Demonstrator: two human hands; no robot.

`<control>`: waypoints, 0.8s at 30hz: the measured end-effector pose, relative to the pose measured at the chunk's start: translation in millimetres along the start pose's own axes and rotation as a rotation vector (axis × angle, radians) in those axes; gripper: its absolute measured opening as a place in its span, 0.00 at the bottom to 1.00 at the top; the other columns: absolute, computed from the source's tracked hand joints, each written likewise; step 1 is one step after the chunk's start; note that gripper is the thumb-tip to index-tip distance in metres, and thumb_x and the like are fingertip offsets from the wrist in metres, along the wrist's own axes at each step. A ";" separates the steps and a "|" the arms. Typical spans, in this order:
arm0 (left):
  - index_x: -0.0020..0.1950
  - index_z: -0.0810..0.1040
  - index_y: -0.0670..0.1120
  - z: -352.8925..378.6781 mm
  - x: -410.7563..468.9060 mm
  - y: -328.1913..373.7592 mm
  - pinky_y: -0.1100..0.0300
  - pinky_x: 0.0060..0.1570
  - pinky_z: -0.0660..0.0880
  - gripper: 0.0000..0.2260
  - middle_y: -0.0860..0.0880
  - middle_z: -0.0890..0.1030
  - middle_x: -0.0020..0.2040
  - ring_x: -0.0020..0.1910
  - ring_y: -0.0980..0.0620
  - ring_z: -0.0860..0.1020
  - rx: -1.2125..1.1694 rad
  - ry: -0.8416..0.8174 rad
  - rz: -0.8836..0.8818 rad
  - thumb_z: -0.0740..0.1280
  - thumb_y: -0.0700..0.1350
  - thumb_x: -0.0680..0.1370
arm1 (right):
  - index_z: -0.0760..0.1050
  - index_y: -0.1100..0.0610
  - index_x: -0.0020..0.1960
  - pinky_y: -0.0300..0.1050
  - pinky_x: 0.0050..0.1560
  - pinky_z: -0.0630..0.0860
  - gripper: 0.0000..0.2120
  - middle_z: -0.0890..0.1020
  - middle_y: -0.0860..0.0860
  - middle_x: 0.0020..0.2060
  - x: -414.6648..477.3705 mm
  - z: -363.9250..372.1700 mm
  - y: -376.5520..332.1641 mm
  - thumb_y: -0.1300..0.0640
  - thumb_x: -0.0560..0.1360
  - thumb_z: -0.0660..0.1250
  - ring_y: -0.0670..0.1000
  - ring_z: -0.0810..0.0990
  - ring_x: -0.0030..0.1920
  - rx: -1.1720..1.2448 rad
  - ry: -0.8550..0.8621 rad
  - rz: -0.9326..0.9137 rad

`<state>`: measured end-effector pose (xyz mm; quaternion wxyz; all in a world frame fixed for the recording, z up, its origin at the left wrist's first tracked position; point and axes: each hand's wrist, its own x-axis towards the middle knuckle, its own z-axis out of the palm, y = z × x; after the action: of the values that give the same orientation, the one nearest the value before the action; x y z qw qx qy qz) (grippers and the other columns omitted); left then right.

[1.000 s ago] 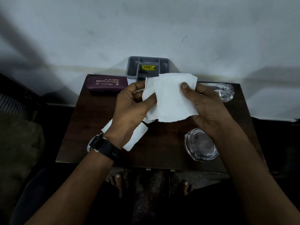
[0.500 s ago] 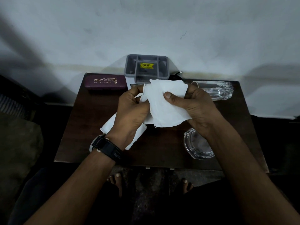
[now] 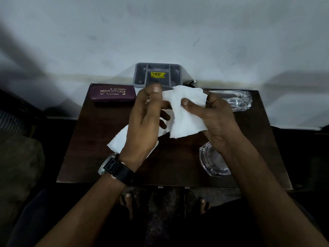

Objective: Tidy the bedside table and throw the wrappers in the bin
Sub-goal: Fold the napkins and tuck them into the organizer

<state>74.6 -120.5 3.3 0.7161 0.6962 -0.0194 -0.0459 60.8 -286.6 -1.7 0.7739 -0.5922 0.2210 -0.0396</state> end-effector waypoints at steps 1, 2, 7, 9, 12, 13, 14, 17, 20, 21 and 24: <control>0.67 0.75 0.49 1.5 -0.1 0.2 0.56 0.44 0.82 0.17 0.51 0.86 0.45 0.45 0.52 0.85 0.029 0.004 -0.018 0.69 0.54 0.82 | 0.81 0.59 0.64 0.58 0.57 0.84 0.25 0.87 0.53 0.55 -0.1 0.4 0.4 0.64 0.68 0.80 0.56 0.87 0.56 -0.009 0.002 -0.002; 0.69 0.74 0.50 3.4 -0.1 1.0 0.58 0.47 0.82 0.22 0.52 0.86 0.46 0.46 0.55 0.85 0.071 0.020 -0.040 0.75 0.53 0.78 | 0.81 0.59 0.63 0.59 0.58 0.83 0.24 0.87 0.53 0.55 -0.4 0.9 1.0 0.64 0.68 0.80 0.56 0.87 0.56 -0.021 0.000 -0.003; 0.70 0.75 0.52 1.2 4.2 0.8 0.52 0.52 0.85 0.35 0.49 0.86 0.57 0.55 0.53 0.86 -0.063 0.055 -0.233 0.84 0.53 0.66 | 0.81 0.57 0.61 0.61 0.57 0.83 0.22 0.87 0.53 0.55 -3.7 2.6 1.8 0.63 0.69 0.80 0.57 0.87 0.56 -0.030 -0.019 0.018; 0.69 0.76 0.49 2.1 3.5 1.4 0.59 0.43 0.85 0.32 0.47 0.88 0.54 0.51 0.53 0.88 -0.072 0.045 -0.218 0.84 0.46 0.67 | 0.81 0.59 0.62 0.62 0.57 0.83 0.21 0.87 0.54 0.56 -5.3 4.7 1.1 0.64 0.70 0.79 0.57 0.86 0.56 0.002 -0.011 0.042; 0.68 0.78 0.44 0.9 4.8 0.5 0.57 0.38 0.84 0.24 0.46 0.89 0.50 0.47 0.51 0.88 -0.128 0.085 -0.206 0.79 0.36 0.73 | 0.80 0.61 0.64 0.62 0.58 0.82 0.16 0.86 0.57 0.57 -9.6 11.8 -3.8 0.58 0.77 0.73 0.59 0.86 0.57 0.142 -0.078 0.136; 0.67 0.79 0.44 -1.2 7.5 -1.3 0.55 0.39 0.85 0.23 0.47 0.89 0.49 0.48 0.50 0.88 -0.137 0.087 -0.211 0.78 0.35 0.73 | 0.80 0.60 0.64 0.62 0.59 0.82 0.17 0.86 0.57 0.58 -11.1 13.3 -6.6 0.52 0.80 0.69 0.59 0.86 0.58 0.224 -0.130 0.201; 0.67 0.79 0.44 -2.9 9.9 -2.3 0.53 0.41 0.85 0.22 0.47 0.89 0.50 0.49 0.50 0.88 -0.136 0.074 -0.219 0.78 0.35 0.74 | 0.81 0.60 0.63 0.62 0.60 0.81 0.22 0.86 0.58 0.59 -11.1 12.0 -8.3 0.43 0.81 0.65 0.59 0.85 0.59 0.321 -0.183 0.272; 0.67 0.80 0.45 -5.3 13.1 -5.0 0.49 0.47 0.85 0.21 0.46 0.89 0.53 0.53 0.47 0.88 -0.132 0.006 -0.260 0.77 0.36 0.75 | 0.85 0.59 0.58 0.64 0.61 0.79 0.35 0.85 0.59 0.61 -8.7 6.2 -9.3 0.30 0.78 0.58 0.60 0.85 0.59 0.537 -0.274 0.401; 0.66 0.81 0.46 -5.2 10.9 -5.5 0.47 0.49 0.84 0.20 0.46 0.89 0.53 0.54 0.47 0.87 -0.129 -0.036 -0.298 0.77 0.38 0.75 | 0.86 0.58 0.56 0.63 0.57 0.80 0.31 0.86 0.59 0.58 -7.8 6.6 -5.3 0.33 0.80 0.59 0.61 0.87 0.53 0.556 -0.239 0.413; 0.66 0.81 0.45 -4.9 10.7 -5.9 0.47 0.50 0.84 0.20 0.46 0.88 0.54 0.55 0.46 0.87 -0.142 -0.041 -0.305 0.77 0.38 0.75 | 0.85 0.58 0.57 0.64 0.57 0.80 0.29 0.86 0.59 0.57 -7.7 7.8 -4.2 0.34 0.80 0.59 0.61 0.87 0.52 0.557 -0.223 0.407; 0.67 0.80 0.43 -3.8 12.3 -5.6 0.48 0.50 0.85 0.21 0.44 0.88 0.56 0.55 0.45 0.87 -0.208 -0.035 -0.362 0.77 0.37 0.75 | 0.84 0.60 0.60 0.66 0.59 0.77 0.31 0.85 0.60 0.59 -6.8 10.5 -2.8 0.35 0.80 0.59 0.61 0.86 0.57 0.570 -0.226 0.417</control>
<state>87.1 -118.0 -2.8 0.7637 0.6099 0.0983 -0.1876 59.3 -275.8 5.0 0.9188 -0.2958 0.2298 0.1246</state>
